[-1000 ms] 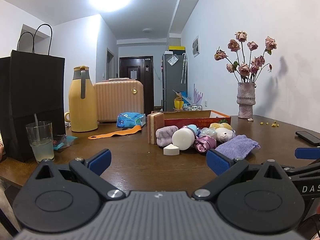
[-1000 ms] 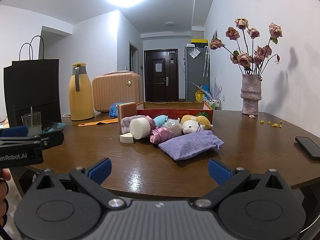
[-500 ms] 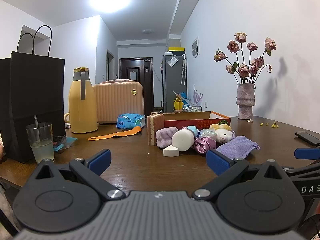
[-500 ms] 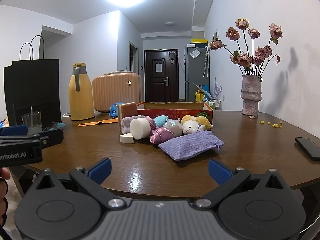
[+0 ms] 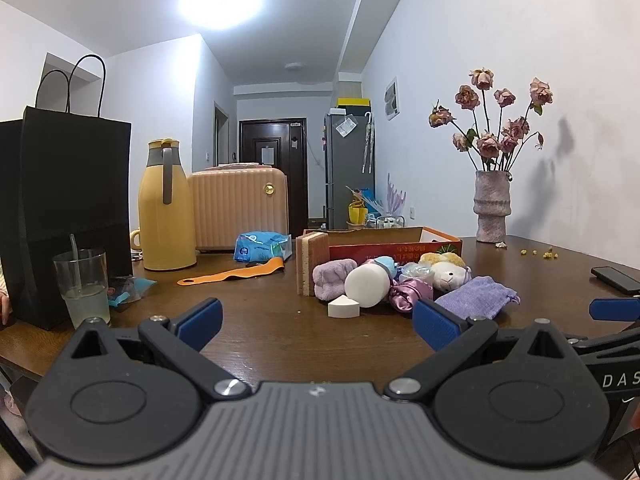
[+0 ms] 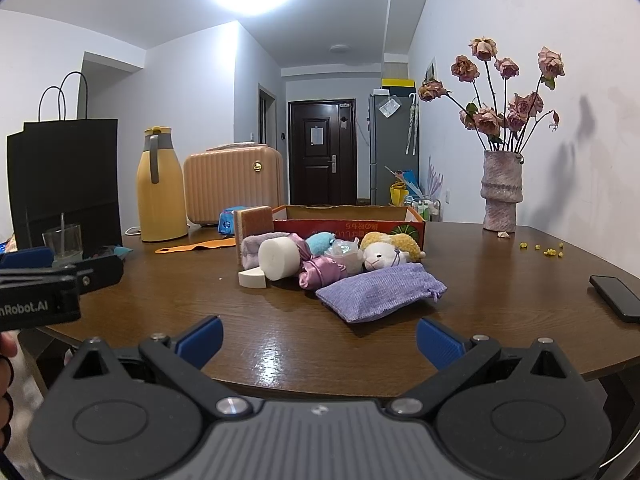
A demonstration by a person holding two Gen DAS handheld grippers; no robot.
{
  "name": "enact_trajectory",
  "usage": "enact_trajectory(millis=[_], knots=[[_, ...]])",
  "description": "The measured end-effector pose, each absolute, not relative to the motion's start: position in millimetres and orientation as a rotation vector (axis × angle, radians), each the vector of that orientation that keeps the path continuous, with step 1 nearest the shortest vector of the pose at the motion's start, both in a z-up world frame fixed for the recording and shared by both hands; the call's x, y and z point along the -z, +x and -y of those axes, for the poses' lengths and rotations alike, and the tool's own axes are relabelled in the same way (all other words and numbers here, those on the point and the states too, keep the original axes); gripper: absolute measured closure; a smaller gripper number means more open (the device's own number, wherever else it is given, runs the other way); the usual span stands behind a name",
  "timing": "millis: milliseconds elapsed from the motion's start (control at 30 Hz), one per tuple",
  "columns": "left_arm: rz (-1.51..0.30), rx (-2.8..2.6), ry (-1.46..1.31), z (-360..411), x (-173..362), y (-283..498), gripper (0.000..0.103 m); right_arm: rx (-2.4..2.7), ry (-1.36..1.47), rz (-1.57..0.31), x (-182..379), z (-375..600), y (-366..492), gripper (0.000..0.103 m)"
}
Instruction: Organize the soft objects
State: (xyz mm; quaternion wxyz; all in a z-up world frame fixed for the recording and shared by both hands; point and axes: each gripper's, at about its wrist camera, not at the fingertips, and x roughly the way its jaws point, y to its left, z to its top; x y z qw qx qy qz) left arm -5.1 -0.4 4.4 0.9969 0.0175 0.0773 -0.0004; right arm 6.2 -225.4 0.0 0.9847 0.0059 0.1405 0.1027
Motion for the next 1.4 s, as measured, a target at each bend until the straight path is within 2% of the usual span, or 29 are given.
enact_trajectory(millis=[1400], knots=[[-0.179, 0.004, 0.030, 0.4, -0.6, -3.2, 0.000, -0.204, 0.021, -0.292, 2.5, 225.5, 10.0, 0.000]])
